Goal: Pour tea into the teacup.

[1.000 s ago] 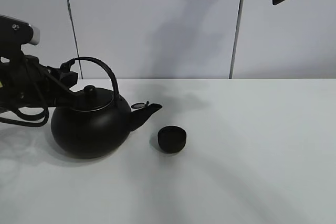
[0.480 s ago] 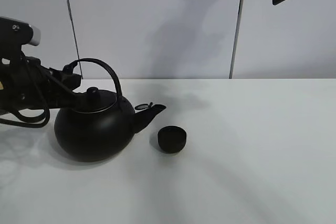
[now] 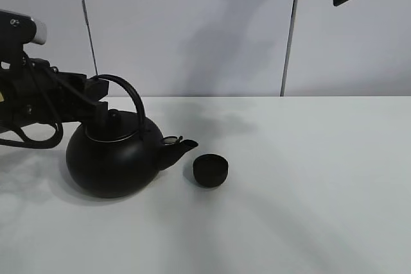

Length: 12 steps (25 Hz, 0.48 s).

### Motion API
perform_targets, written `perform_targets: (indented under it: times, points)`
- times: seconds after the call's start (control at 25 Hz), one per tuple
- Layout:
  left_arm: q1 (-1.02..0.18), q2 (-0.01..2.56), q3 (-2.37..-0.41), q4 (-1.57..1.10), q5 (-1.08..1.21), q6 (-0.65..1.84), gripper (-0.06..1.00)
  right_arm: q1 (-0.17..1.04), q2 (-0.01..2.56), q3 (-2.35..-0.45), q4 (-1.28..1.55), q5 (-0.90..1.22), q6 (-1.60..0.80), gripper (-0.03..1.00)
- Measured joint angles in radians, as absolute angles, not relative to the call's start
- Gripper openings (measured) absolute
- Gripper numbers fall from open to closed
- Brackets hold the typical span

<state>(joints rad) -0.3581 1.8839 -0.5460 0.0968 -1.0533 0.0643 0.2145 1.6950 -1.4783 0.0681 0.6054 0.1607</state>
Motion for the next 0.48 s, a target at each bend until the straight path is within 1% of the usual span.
perform_targets:
  times: [0.16, 0.36, 0.48]
  points:
    - [-0.358, 1.883, -0.546, 0.093, -1.058, 0.06, 0.37, 0.214, 1.695, -1.478, 0.068, 0.605, 0.161, 0.61]
    - [-0.358, 1.881, -0.546, 0.113, -1.052, 0.013, 0.4, 0.214, 1.695, -1.478, 0.068, 0.605, 0.161, 0.61]
    - [-0.358, 1.874, -0.544, 0.152, -1.047, -0.018, 0.48, 0.214, 1.695, -1.478, 0.068, 0.605, 0.161, 0.61]
